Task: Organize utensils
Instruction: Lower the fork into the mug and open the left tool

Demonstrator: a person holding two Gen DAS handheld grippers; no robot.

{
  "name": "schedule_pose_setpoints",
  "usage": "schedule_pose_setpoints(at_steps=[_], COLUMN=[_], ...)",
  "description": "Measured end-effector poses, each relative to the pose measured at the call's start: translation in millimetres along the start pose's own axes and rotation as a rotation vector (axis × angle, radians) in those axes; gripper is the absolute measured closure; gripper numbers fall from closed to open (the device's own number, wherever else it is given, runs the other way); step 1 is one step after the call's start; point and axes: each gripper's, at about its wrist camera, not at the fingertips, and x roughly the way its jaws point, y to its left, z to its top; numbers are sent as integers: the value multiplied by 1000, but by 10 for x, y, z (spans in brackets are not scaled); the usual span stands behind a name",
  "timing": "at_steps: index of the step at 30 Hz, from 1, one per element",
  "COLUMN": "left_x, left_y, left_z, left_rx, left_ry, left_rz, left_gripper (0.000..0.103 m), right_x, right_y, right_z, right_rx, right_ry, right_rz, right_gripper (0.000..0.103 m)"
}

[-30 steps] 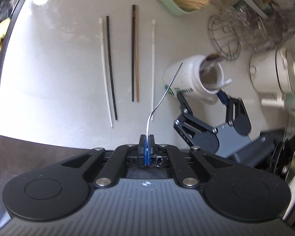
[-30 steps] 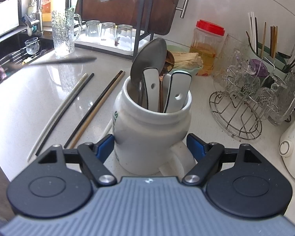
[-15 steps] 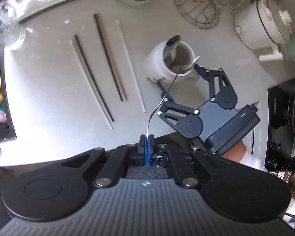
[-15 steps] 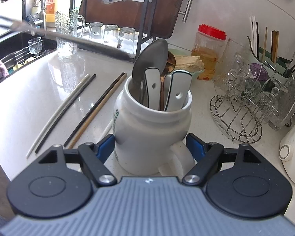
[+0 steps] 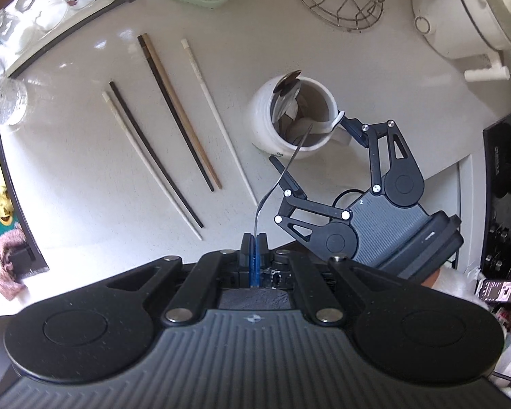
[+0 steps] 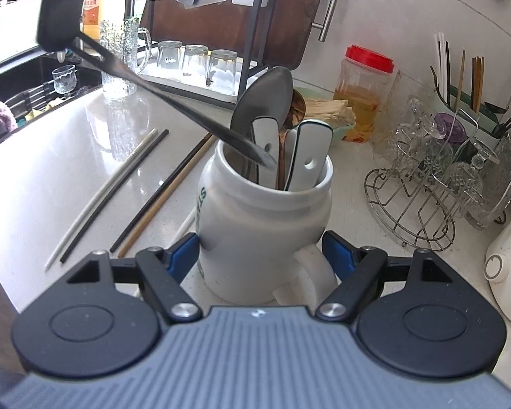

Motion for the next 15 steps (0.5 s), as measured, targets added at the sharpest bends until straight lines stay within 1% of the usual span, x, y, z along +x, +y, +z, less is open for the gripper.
schedule_pose_setpoints(at_steps=[2,4,8,11,15], left_x=[27,47,97,114,106], left_y=[-25,-44,-79,-148,-251], left_z=[45,92,177,250,371], left_rx=[15,34,55,72,91], left_ry=[24,42,76,79,61], left_rz=[6,32,59,67,76], left_gripper=[102,102,102,102,102], right_x=[2,-3,5,23,34], right_y=[-4,2,8,13,19], right_z=[-5,-9,-8,3,6], right_rx=[1,1,9,17,23], right_ry=[-3,-3,-6,-4,-6], right_rz=[3,2,-1,-3,-7], right_gripper=[22,22,22,22,22])
